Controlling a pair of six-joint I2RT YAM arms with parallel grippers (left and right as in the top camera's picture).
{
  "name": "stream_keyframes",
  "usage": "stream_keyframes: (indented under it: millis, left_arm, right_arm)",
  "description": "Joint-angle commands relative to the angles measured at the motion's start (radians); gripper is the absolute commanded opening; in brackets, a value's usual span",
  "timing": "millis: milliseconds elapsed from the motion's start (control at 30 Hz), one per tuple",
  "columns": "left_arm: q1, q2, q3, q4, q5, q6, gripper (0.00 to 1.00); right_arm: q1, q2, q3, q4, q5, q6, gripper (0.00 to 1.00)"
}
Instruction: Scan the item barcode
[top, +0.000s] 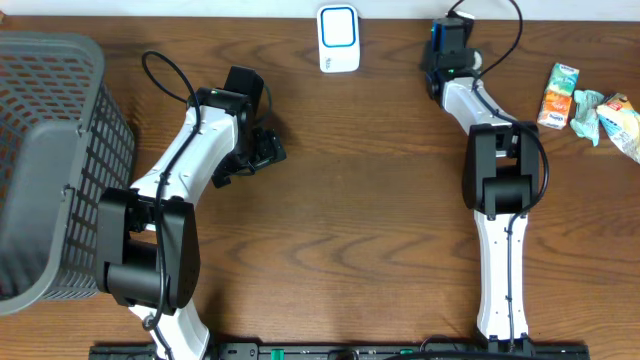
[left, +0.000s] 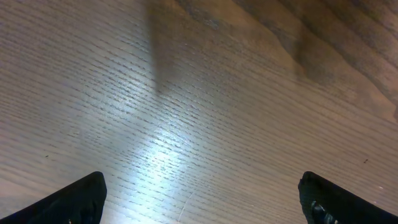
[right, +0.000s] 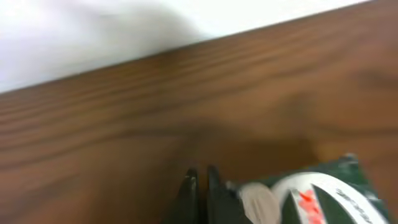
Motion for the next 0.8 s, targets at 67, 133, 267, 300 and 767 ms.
stream_keyframes:
  millis: [67,133,267,300,767]
  left_arm:
    - [0.002,0.002,-0.006,-0.003,-0.013,0.009,0.97]
    - [0.002,0.002,-0.006,-0.003,-0.013,0.009,0.98]
    - [0.002,0.002,-0.006,-0.003,-0.013,0.009,0.97]
    - [0.002,0.002,-0.006,-0.003,-0.013,0.009,0.97]
    - [0.002,0.002,-0.006,-0.003,-0.013,0.009,0.98]
  right_arm:
    - [-0.048,-0.113,0.003,-0.056,0.292,-0.099,0.01]
    - [-0.062,-0.117,0.003,-0.085,0.291,-0.098,0.01]
    - [-0.069,-0.117,0.003,-0.154,-0.016,-0.125,0.01]
    - [-0.07,-0.117,0.003,-0.16,-0.134,-0.15,0.01]
    - [-0.097,-0.086,0.002,-0.166,-0.364,-0.086,0.01]
